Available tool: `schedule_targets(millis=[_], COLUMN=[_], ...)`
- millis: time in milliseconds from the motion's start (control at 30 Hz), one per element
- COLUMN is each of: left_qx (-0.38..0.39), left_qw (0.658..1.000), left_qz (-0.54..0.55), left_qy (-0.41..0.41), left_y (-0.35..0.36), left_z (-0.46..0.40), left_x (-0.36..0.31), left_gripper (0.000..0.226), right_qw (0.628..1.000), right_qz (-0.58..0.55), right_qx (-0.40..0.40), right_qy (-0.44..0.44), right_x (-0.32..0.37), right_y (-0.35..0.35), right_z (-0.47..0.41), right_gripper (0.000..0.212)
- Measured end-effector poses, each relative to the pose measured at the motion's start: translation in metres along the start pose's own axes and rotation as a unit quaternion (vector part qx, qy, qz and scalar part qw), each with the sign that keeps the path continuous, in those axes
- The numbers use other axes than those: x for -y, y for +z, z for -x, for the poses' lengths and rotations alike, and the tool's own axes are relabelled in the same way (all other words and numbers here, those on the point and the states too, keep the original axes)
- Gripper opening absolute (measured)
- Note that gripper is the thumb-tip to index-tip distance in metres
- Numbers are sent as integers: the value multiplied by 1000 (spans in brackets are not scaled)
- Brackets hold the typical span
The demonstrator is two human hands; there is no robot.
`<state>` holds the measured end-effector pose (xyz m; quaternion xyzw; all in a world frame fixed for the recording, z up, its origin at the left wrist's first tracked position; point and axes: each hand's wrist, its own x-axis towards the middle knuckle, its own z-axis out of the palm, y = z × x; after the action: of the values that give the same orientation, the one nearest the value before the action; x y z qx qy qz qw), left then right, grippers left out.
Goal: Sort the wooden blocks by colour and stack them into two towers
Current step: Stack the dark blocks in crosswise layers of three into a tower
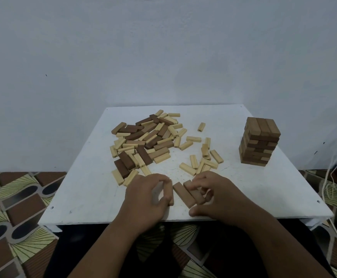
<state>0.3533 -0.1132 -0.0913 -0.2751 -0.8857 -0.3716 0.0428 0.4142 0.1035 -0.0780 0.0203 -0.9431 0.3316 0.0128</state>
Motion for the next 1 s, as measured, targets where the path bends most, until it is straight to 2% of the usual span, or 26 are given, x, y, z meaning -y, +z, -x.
schedule_targets(millis=[300,533,867,1000], left_qx=[14,27,50,49], left_qw=[1000,999,999,999], left_qz=[8,23,5,13], left_qy=[-12,-13,-11,-7], left_y=[6,5,5,6], left_z=[-5,-8,-11,-14], left_x=[7,13,13,16], left_gripper=[41,26,35,31], right_qw=[999,998,999,999], right_qz=[-11,-5,14,15], right_qx=[-44,-59,-39,-35], right_qy=[8,13,17,16], right_x=[2,1,1,0], right_y=[17,20,18,17], right_z=[-10,-13,-17,-18], right_gripper=[50,48,45,42])
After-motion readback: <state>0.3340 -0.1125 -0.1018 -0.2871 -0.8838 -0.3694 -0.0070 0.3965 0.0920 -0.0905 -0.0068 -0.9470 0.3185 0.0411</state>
